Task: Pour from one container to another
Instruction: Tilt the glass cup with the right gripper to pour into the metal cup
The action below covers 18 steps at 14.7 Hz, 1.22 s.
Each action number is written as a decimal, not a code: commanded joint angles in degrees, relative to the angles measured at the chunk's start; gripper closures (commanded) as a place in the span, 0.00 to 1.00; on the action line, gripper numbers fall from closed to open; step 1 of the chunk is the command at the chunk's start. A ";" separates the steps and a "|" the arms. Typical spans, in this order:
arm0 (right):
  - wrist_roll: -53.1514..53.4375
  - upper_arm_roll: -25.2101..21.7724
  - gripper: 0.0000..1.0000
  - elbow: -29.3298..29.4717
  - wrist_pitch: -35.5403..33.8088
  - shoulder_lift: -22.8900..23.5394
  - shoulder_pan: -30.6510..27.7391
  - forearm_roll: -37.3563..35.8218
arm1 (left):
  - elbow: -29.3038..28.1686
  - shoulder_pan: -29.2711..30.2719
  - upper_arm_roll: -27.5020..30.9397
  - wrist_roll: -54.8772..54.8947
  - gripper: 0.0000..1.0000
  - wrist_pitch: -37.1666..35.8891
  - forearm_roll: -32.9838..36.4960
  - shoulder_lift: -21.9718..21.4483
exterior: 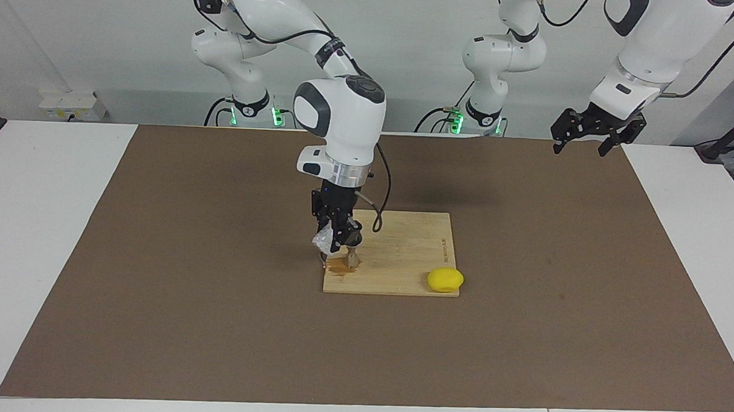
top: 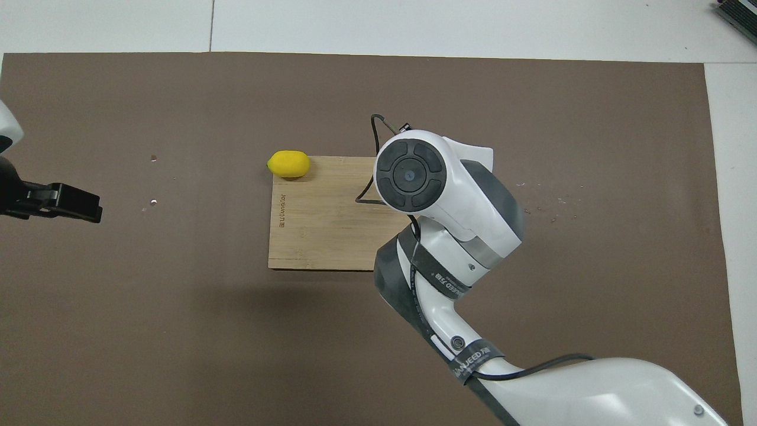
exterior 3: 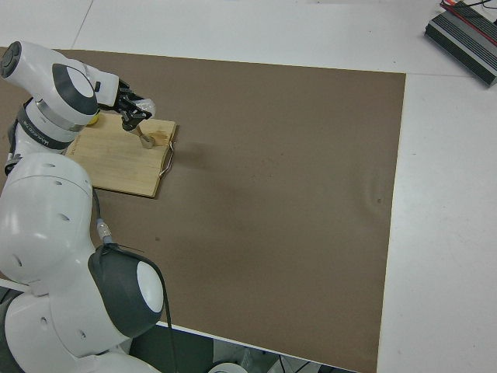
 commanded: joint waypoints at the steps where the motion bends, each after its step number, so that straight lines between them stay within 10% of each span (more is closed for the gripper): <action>1: -0.86 0.52 1.00 0.61 -1.12 0.18 -0.08 -1.61 | -2.16 0.93 -0.46 0.55 0.00 0.89 -0.80 -1.93; 18: -1.38 0.61 1.00 1.05 -1.73 0.18 0.00 -0.03 | -2.16 0.93 -0.46 0.55 0.00 0.89 -0.71 -1.93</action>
